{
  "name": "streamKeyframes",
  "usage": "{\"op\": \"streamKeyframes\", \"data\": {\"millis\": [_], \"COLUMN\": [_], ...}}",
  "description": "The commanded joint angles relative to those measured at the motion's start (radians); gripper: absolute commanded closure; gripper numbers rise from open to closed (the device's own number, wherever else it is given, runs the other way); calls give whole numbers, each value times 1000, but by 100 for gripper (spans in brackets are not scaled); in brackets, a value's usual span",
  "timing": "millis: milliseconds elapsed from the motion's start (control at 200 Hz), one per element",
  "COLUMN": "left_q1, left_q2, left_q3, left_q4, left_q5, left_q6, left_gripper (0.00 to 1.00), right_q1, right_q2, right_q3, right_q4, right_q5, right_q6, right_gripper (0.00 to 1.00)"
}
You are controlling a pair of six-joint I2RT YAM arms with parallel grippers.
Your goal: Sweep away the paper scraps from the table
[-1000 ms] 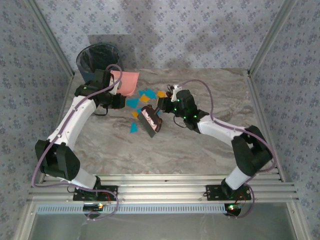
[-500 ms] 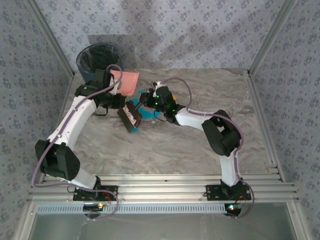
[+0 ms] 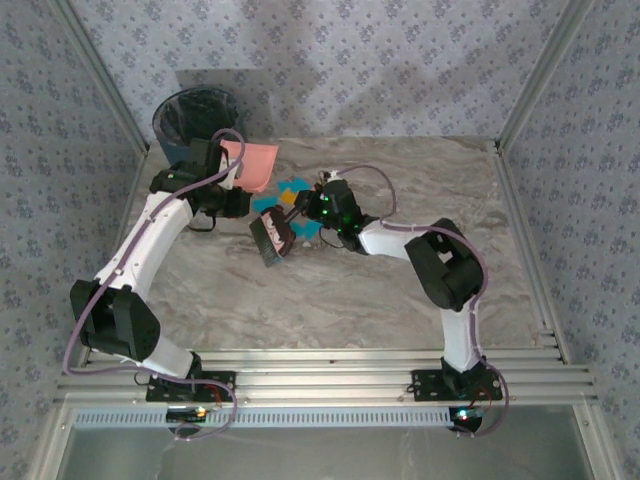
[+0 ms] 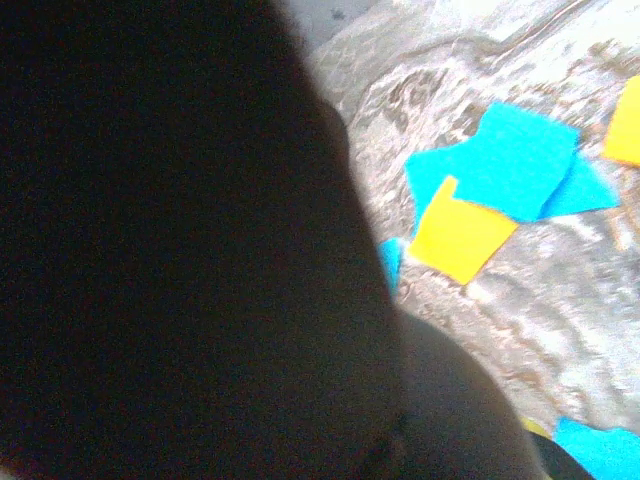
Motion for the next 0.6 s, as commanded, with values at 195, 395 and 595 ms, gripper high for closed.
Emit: {"op": "streamKeyframes", "data": {"millis": [195, 395, 595], "left_q1": [-1, -2, -6], "left_q2": [-2, 1, 7], "left_q3": [9, 10, 14], "left_q4": [0, -2, -7], "left_q5": [-2, 1, 4], "left_q6": [7, 6, 7], "left_gripper": [100, 100, 100], "right_q1": [-94, -149, -168], "right_q2": [-174, -273, -390], "right_q3": [-198, -294, -322], "right_q4": [-45, -96, -267], "right_q5": [91, 139, 301], "right_q6": [-59, -98, -210], "right_gripper": [100, 100, 100]}}
